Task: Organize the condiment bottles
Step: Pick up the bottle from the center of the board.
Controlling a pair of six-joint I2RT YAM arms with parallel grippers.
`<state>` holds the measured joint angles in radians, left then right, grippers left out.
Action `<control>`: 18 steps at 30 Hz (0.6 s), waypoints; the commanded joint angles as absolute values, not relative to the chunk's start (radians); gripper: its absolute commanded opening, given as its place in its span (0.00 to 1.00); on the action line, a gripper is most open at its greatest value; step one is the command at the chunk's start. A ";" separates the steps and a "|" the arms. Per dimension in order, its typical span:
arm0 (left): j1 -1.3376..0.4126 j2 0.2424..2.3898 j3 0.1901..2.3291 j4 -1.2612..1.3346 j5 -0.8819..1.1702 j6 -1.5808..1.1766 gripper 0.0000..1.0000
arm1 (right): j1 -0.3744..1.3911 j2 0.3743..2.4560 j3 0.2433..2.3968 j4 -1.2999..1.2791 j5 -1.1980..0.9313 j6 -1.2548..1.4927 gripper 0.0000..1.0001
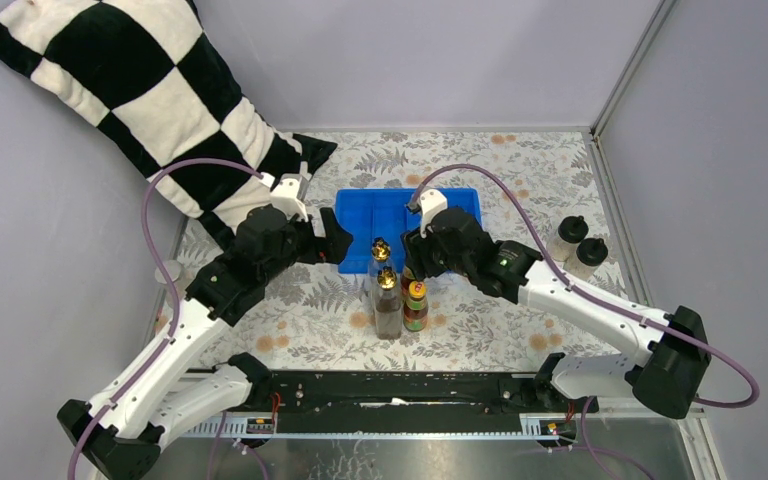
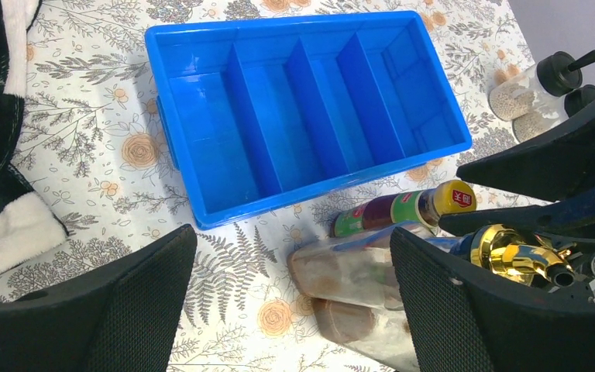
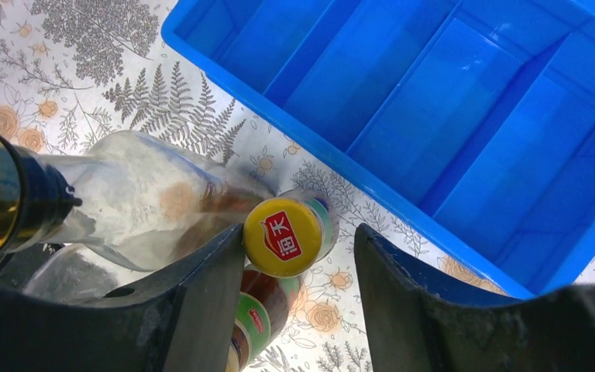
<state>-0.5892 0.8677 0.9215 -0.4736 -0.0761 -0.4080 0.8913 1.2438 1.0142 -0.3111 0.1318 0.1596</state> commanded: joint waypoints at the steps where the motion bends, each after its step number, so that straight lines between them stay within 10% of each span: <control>1: -0.596 0.851 0.910 -0.488 -0.087 -0.387 0.98 | 0.903 1.260 1.019 -0.253 0.164 0.147 0.60; 18: -0.597 0.837 0.895 -0.492 -0.082 -0.393 0.98 | 0.938 1.275 1.042 -0.281 0.194 0.141 0.31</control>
